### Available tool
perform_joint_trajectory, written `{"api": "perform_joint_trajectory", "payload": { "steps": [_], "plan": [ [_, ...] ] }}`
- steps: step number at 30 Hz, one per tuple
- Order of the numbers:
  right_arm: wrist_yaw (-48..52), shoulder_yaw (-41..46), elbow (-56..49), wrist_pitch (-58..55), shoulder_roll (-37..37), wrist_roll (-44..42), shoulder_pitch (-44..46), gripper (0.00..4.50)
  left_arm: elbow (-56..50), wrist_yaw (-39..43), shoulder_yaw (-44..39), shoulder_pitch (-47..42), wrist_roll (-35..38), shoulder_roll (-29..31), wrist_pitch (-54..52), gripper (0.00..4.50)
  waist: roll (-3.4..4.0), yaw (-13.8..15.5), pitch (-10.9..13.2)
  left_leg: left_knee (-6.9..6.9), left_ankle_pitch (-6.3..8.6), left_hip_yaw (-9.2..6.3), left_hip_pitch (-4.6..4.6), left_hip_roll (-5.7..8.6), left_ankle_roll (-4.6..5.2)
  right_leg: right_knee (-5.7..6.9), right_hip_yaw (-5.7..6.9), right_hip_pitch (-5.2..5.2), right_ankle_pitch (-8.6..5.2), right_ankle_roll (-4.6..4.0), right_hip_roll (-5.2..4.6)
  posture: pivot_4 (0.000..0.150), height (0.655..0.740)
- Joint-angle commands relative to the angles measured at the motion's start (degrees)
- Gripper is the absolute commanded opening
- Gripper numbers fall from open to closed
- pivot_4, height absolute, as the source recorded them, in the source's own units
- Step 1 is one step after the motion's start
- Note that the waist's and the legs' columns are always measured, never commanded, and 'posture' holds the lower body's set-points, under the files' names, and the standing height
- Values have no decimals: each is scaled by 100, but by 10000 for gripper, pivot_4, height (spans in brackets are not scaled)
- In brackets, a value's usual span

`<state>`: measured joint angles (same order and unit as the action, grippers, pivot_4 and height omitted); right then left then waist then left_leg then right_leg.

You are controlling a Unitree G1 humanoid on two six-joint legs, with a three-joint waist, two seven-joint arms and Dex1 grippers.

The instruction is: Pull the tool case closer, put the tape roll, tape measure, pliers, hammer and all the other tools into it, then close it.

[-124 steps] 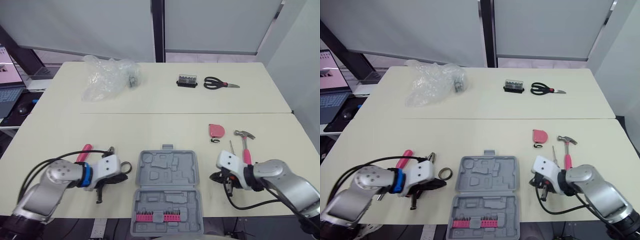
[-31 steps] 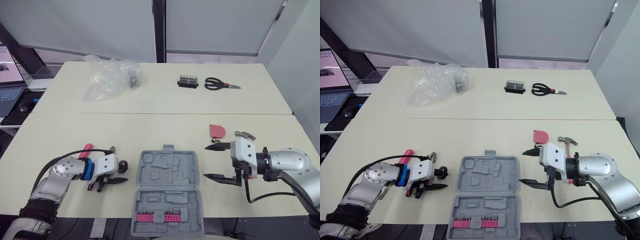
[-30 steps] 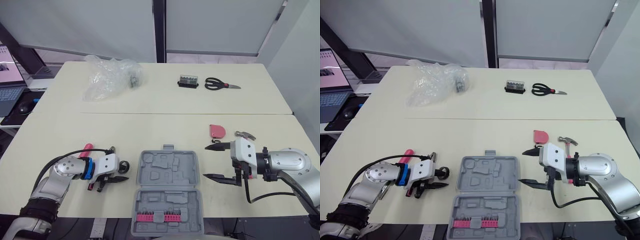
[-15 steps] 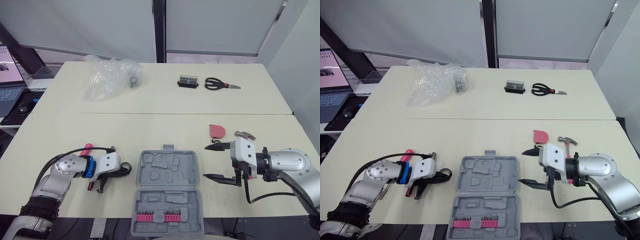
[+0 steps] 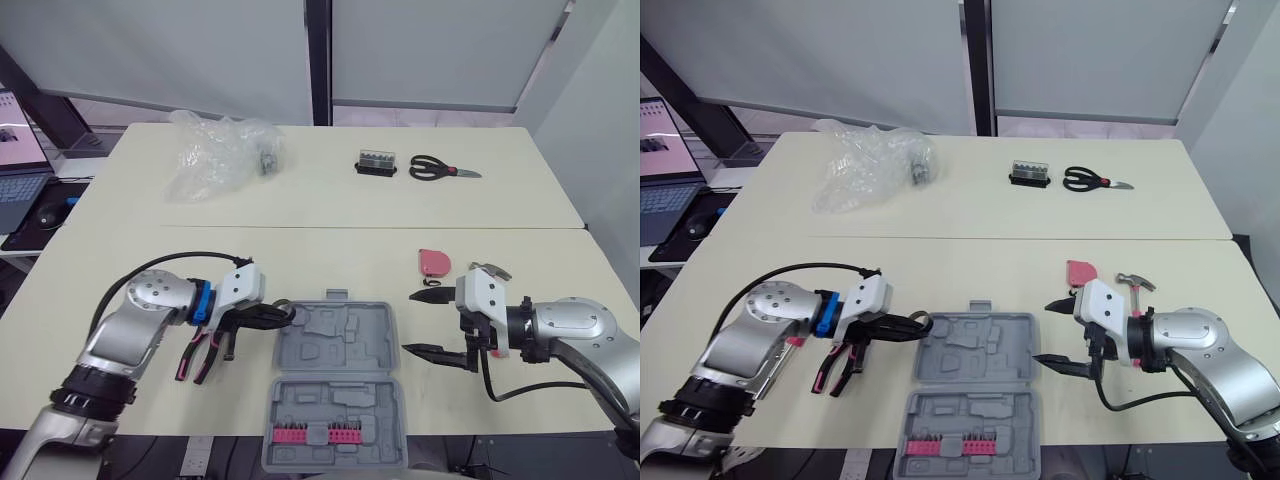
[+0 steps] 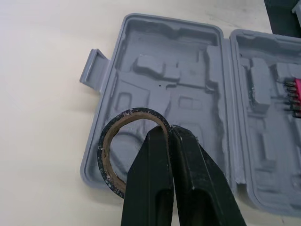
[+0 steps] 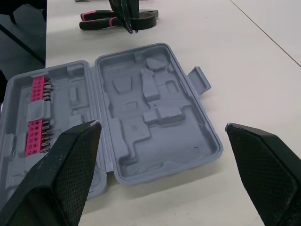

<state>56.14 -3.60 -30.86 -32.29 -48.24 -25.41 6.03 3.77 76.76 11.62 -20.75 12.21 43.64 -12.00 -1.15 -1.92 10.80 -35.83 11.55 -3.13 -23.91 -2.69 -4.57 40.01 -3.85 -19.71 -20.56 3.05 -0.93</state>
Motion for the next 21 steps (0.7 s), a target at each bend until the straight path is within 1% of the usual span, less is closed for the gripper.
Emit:
{"api": "perform_joint_trajectory", "payload": {
  "steps": [1,8,21],
  "plan": [
    [-53,63,-234,-46,-17,-71,17,45000,463,-6,80,-167,-164,-118,305,438,0,3,0,0,0,0,0,0,0,0,0,0,0,0,0,1500,7400],
    [-139,66,-325,-107,6,-78,-30,45000,1133,-1,168,-357,-339,-392,694,438,0,13,0,-4,0,-2,-2,2,0,0,1,2,0,0,-2,1500,7400],
    [-134,52,-260,45,-6,0,-178,45000,1456,24,296,-485,-652,-596,969,438,0,13,0,-5,0,-5,-1,2,0,0,4,5,0,0,-2,1500,7400]
  ]
}}
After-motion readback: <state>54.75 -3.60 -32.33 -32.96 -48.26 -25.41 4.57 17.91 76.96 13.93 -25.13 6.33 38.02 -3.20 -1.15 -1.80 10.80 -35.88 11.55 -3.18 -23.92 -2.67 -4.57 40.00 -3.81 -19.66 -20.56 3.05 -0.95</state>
